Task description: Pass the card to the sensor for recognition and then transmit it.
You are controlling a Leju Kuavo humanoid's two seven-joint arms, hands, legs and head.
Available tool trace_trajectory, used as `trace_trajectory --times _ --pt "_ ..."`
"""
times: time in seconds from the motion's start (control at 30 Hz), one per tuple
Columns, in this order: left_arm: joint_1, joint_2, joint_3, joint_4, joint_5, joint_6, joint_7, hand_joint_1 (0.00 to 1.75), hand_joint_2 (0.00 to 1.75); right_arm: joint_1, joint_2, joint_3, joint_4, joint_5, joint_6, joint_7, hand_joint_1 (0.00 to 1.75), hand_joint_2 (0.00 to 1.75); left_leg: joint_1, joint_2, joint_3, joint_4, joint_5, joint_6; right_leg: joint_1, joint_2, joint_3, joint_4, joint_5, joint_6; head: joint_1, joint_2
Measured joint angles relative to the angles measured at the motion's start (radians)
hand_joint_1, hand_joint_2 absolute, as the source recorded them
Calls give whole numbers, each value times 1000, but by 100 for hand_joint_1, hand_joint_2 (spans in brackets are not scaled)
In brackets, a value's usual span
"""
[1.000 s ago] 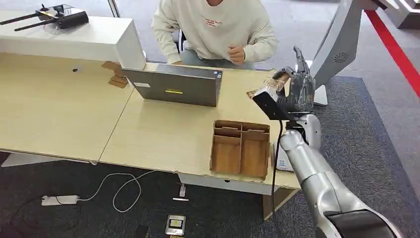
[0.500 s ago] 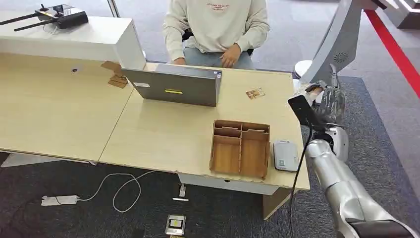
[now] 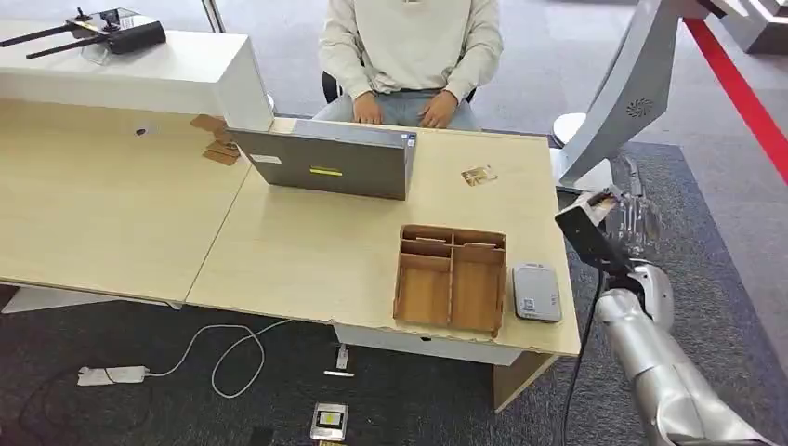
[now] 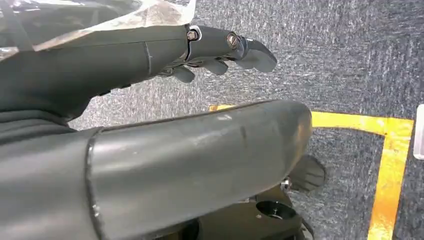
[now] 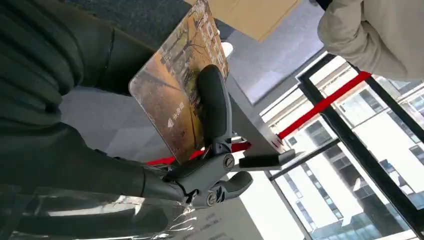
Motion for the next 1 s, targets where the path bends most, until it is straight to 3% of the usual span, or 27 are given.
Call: trace_trajectory --times 0.5,1.0 --pt "-5 -5 0 0 24 -6 27 0 0 56 -24 7 -13 79 106 56 175 175 0 0 0 0 0 0 0 0 0 0 0 0 0 0" --pt "-14 -11 0 0 41 -15 71 0 0 131 -48 10 -13 103 147 75 175 175 0 0 0 0 0 0 0 0 0 0 0 0 0 0"
